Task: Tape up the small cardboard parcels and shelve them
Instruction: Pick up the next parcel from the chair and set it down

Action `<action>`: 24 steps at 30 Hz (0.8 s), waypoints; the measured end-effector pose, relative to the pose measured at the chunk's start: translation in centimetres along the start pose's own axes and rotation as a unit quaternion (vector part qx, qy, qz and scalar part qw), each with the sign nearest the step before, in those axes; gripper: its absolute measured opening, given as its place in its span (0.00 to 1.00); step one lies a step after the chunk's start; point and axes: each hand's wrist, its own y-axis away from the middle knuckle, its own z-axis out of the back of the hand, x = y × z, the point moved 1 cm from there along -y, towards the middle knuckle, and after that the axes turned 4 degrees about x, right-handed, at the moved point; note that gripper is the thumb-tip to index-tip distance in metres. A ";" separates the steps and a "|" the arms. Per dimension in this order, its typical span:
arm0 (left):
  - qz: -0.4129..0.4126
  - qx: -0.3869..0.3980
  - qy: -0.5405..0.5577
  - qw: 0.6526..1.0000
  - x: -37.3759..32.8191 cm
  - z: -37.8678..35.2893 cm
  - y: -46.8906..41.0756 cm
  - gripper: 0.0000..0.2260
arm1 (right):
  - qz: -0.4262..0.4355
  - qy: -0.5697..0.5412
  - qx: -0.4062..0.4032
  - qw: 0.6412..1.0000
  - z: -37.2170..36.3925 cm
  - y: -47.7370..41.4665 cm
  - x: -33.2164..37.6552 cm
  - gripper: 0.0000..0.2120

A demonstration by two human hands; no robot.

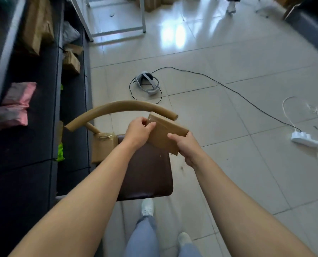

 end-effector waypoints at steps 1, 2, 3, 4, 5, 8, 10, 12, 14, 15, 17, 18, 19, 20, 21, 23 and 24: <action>-0.009 -0.009 0.007 1.000 -1.3 0.5 1.1 0.15 | 0.018 0.000 0.000 1.000 0.4 1.4 1.1 0.25; -0.019 -0.021 0.014 0.999 -2.6 0.9 2.3 0.14 | 0.039 0.002 0.000 0.999 0.8 2.7 2.0 0.24; -0.030 -0.035 0.019 0.999 -3.7 1.3 3.5 0.14 | 0.059 0.007 0.001 0.998 1.3 4.0 2.9 0.24; -0.040 -0.049 0.023 0.998 -4.8 1.5 4.7 0.14 | 0.078 0.014 0.003 0.997 1.7 5.3 3.6 0.25; -0.050 -0.063 0.025 0.996 -5.8 1.7 5.9 0.14 | 0.094 0.022 0.005 0.995 2.2 6.6 4.3 0.25; -0.072 -0.101 0.021 0.992 -7.9 2.0 9.7 0.13 | 0.129 0.041 0.020 0.991 3.3 10.2 5.5 0.24; -0.080 -0.124 0.028 0.989 -8.7 2.4 12.2 0.13 | 0.146 0.054 0.035 0.987 3.8 12.2 5.8 0.24; -0.081 -0.145 0.047 0.985 -9.0 2.8 14.8 0.12 | 0.163 0.068 0.055 0.983 3.6 14.0 6.1 0.26; -0.074 -0.162 0.067 0.982 -8.8 3.4 17.3 0.13 | 0.183 0.081 0.077 0.977 2.9 15.7 6.1 0.26; -0.067 -0.170 0.074 0.980 -8.4 3.7 18.5 0.13 | 0.191 0.087 0.088 0.974 2.5 16.4 5.9 0.27; -0.053 -0.196 0.087 0.975 -7.3 4.6 20.7 0.14 | 0.197 0.109 0.110 0.968 1.2 17.7 5.4 0.27; -0.046 -0.214 0.091 0.971 -6.6 5.2 21.9 0.15 | 0.198 0.120 0.124 0.965 0.4 18.4 5.1 0.28; -0.038 -0.233 0.093 0.967 -5.9 5.9 23.0 0.15 | 0.198 0.128 0.141 0.961 -0.5 19.1 4.8 0.28; -0.029 -0.253 0.091 0.963 -5.1 6.5 24.2 0.14 | 0.201 0.138 0.158 0.957 -1.4 19.8 4.4 0.28; -0.020 -0.273 0.088 0.958 -4.3 7.1 25.4 0.14 | 0.206 0.150 0.174 0.951 -2.5 20.5 4.0 0.27; -0.003 -0.311 0.089 0.946 -2.6 8.3 28.0 0.13 | 0.218 0.172 0.204 0.939 -4.7 22.0 3.1 0.26; 0.006 -0.329 0.090 0.940 -1.6 8.8 29.5 0.13 | 0.220 0.183 0.217 0.933 -5.9 22.8 2.5 0.27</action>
